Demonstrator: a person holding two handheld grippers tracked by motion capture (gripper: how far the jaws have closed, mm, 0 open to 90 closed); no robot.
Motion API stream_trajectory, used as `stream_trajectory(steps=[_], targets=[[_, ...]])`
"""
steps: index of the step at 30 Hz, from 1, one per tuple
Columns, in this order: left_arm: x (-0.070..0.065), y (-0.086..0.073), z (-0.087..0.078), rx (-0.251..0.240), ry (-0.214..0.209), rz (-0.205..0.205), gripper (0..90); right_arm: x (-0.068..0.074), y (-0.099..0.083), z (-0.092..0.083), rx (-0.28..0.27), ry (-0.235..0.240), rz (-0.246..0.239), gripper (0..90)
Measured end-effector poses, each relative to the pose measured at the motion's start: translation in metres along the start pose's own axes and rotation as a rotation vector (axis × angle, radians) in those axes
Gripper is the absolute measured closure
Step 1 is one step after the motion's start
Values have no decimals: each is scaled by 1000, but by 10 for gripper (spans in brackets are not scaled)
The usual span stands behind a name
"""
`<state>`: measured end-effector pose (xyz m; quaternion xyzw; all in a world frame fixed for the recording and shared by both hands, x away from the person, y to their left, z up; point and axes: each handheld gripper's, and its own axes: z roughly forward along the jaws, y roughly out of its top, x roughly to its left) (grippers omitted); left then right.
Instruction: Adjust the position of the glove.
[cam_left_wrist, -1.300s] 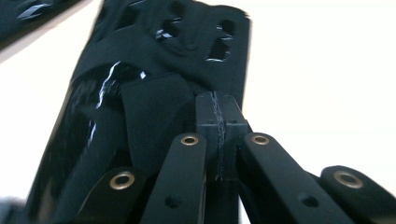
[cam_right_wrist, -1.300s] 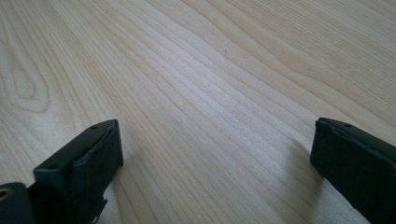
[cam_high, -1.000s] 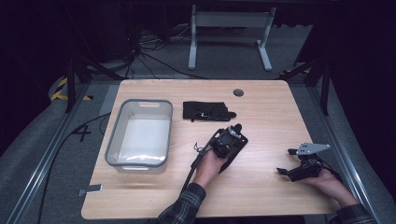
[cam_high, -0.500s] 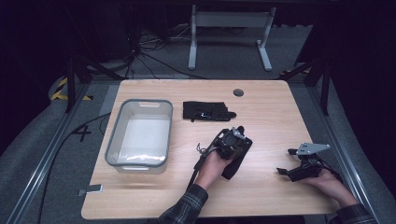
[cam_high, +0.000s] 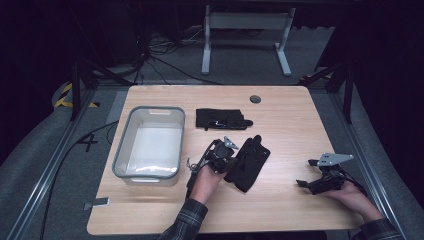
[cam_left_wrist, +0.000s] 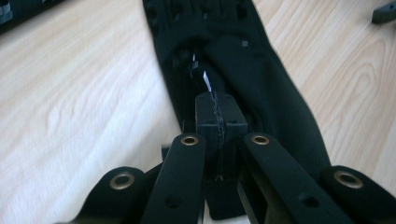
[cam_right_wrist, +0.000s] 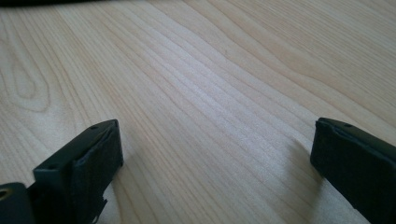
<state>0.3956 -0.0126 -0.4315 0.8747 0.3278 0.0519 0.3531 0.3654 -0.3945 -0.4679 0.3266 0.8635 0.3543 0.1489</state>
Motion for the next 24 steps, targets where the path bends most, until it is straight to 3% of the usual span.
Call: stream_trajectory(steps=[5, 10, 24], targets=[[-8, -10, 4, 41, -7, 13, 896, 0, 0, 0, 0, 0, 0, 26], [-14, -11, 15, 81, -31, 31, 897, 0, 0, 0, 0, 0, 0, 26], [-47, 7, 42, 85, -129, 110, 897, 0, -1, -1, 2, 3, -3, 27]])
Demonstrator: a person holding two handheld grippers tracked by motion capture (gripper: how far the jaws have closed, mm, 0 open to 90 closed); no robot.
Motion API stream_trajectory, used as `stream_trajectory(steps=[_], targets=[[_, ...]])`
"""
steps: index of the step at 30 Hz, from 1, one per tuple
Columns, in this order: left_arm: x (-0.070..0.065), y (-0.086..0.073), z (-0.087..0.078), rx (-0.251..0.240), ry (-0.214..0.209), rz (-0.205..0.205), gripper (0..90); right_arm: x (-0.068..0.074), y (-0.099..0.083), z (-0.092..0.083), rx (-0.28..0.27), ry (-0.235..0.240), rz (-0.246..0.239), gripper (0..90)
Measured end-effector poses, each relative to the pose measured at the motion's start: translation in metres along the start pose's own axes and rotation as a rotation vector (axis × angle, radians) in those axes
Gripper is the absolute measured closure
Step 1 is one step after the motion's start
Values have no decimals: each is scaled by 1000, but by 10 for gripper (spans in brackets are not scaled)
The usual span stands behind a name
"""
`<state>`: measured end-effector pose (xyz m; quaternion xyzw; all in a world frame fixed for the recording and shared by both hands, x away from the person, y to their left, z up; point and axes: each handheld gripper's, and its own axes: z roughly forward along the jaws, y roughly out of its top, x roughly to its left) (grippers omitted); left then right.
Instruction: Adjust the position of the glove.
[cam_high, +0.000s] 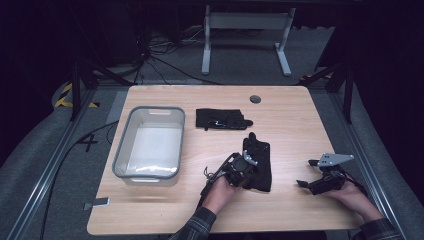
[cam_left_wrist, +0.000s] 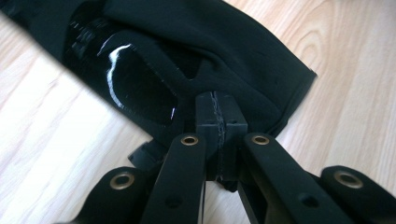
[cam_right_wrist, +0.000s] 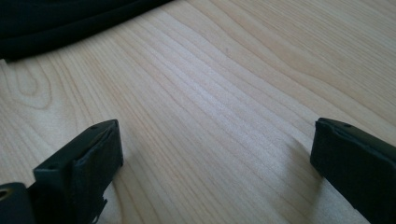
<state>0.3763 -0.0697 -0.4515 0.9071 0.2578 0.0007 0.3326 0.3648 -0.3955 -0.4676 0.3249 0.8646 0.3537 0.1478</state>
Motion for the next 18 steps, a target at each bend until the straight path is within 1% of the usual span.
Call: stream_trajectory(steps=[3, 4, 7, 9, 10, 12, 15, 17, 18], targets=[[-3, 3, 2, 1, -3, 15, 896, 0, 1, -1, 13, 4, -4, 34], [-3, 3, 1, -4, -5, 15, 896, 0, 2, -1, 21, 4, -5, 50], [0, 1, -6, -28, 2, 0, 895, 0, 4, -4, 30, 14, -11, 175], [4, -1, -14, -40, 10, -12, 878, -1, 7, -5, 36, 28, -4, 224], [6, -3, -18, -54, 17, -16, 864, 0, 9, -5, 34, 28, -5, 256], [11, -7, -25, -66, 39, -25, 796, 2, 13, -5, 22, 40, -16, 331], [20, -15, -36, -72, 77, -41, 648, 5, 23, -2, 3, 60, -23, 482], [27, -22, -43, -93, 100, -53, 548, 8, 32, 1, -15, 77, -32, 582], [29, -24, -46, -94, 108, -52, 500, 10, 37, 3, -16, 76, -46, 622]])
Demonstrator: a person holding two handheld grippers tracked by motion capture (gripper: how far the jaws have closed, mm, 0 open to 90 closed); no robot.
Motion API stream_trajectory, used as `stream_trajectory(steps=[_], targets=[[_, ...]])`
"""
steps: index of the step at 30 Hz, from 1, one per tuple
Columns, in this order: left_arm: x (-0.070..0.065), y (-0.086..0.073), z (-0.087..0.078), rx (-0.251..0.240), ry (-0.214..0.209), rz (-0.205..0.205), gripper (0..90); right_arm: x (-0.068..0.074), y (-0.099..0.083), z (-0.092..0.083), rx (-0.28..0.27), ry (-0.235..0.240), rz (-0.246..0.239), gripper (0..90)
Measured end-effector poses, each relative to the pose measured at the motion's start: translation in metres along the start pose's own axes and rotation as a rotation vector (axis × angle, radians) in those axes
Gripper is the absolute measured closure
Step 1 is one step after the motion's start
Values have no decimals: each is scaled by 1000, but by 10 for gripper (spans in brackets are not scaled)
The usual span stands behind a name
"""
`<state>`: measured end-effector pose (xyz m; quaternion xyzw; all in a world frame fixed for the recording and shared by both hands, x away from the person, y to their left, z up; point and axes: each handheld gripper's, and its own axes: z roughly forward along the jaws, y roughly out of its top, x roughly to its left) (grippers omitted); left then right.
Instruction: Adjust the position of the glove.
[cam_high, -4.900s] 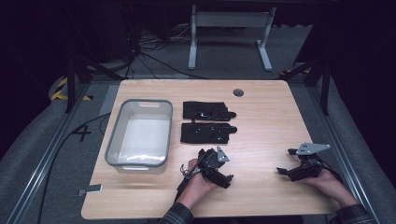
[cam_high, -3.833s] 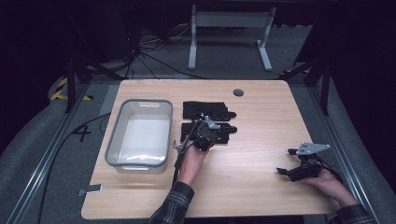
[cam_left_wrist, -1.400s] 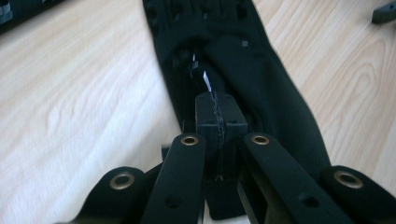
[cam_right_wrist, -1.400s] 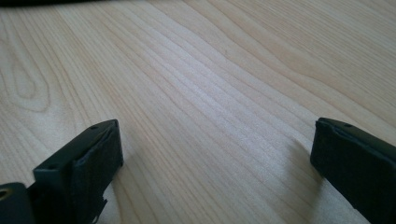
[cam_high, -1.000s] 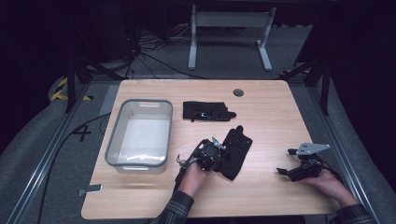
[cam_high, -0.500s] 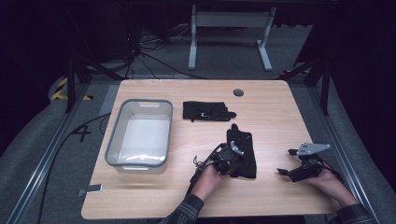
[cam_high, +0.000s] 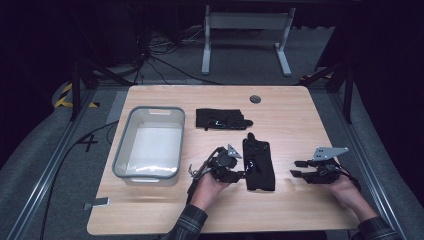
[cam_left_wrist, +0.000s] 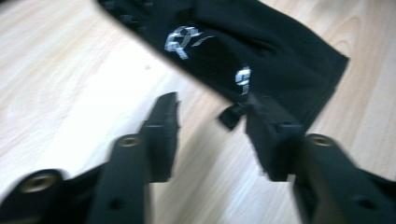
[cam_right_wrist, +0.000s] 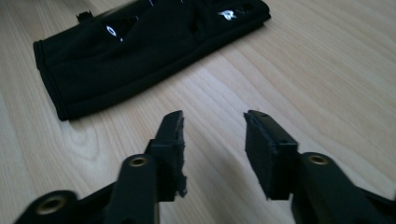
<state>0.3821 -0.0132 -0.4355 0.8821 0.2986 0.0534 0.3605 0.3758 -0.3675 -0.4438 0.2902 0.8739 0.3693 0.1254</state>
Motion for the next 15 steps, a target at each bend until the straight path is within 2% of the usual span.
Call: stream_trajectory(steps=[2, 7, 8, 9, 10, 13, 15], targets=[[3, -5, -3, -1, 22, 4, 406, 3, 6, 4, -8, 10, -12, 732], [4, -18, -3, 22, 50, 16, 257, 6, 23, 16, -27, 47, -22, 891], [4, -22, -2, 43, 60, 17, 225, 7, 26, 19, -29, 55, -25, 894], [4, -22, -2, 43, 60, 17, 193, 7, 26, 19, -29, 55, -25, 894], [4, -25, -1, 51, 80, 23, 193, 8, 29, 21, -29, 62, -30, 895], [3, -29, 1, 53, 81, 11, 151, 11, 39, 30, -33, 81, -44, 896], [2, -29, 4, 63, 101, 30, 143, 14, 45, 37, -35, 86, -58, 896]])
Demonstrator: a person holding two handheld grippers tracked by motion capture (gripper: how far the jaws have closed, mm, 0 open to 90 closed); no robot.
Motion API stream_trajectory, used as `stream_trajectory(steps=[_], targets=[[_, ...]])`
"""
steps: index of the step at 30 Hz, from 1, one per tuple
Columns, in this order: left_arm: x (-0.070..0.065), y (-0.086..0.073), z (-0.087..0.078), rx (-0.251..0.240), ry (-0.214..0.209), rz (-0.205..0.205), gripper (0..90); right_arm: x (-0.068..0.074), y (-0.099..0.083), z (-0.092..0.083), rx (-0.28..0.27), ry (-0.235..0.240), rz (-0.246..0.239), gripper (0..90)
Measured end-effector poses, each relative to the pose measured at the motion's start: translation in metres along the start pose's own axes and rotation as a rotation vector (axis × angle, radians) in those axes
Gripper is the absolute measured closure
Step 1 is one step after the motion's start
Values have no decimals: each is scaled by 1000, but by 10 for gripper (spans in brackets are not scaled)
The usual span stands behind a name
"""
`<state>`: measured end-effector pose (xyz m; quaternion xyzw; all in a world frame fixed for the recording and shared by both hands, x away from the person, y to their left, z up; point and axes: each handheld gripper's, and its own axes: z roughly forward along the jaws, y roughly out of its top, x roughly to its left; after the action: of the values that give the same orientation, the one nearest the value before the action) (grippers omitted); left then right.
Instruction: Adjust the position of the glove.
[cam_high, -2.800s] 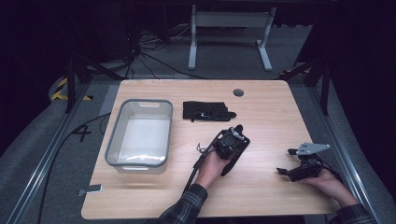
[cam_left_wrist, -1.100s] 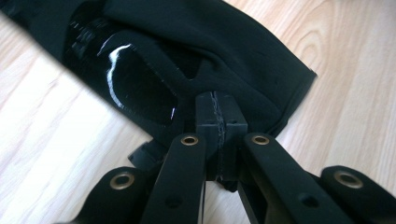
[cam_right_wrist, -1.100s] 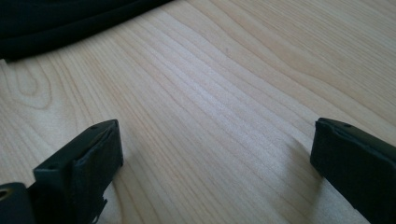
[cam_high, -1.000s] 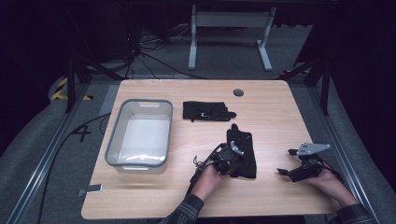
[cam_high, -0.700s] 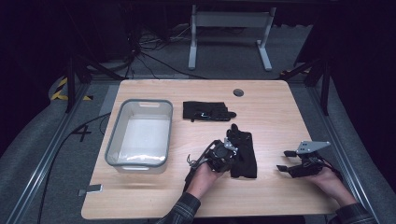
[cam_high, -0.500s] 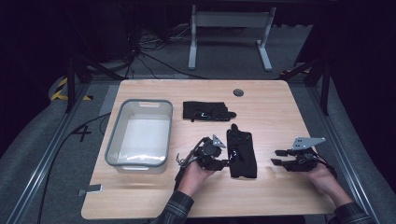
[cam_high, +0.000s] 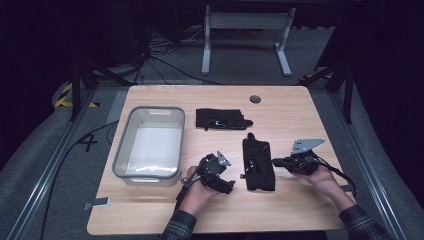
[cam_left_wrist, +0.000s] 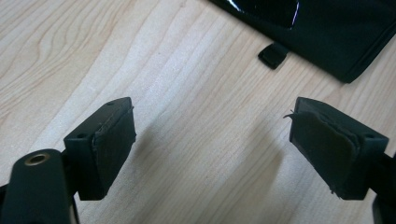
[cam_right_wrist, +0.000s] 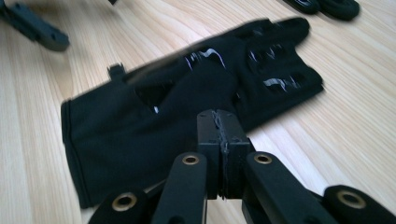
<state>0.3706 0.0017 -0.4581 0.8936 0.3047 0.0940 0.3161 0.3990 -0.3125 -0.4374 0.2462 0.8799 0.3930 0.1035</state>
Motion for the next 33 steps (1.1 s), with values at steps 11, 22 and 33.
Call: stream_trajectory(steps=[11, 22, 33], targets=[[-2, -2, 9, -6, -17, 34, 75, 5, 8, 32, 72, 13, -44, 896], [0, -6, 12, -36, -33, 51, 24, -4, -8, 15, 90, -21, -18, 897], [1, -7, 11, -40, -38, 60, 22, -11, -36, -20, 114, -89, 19, 897]])
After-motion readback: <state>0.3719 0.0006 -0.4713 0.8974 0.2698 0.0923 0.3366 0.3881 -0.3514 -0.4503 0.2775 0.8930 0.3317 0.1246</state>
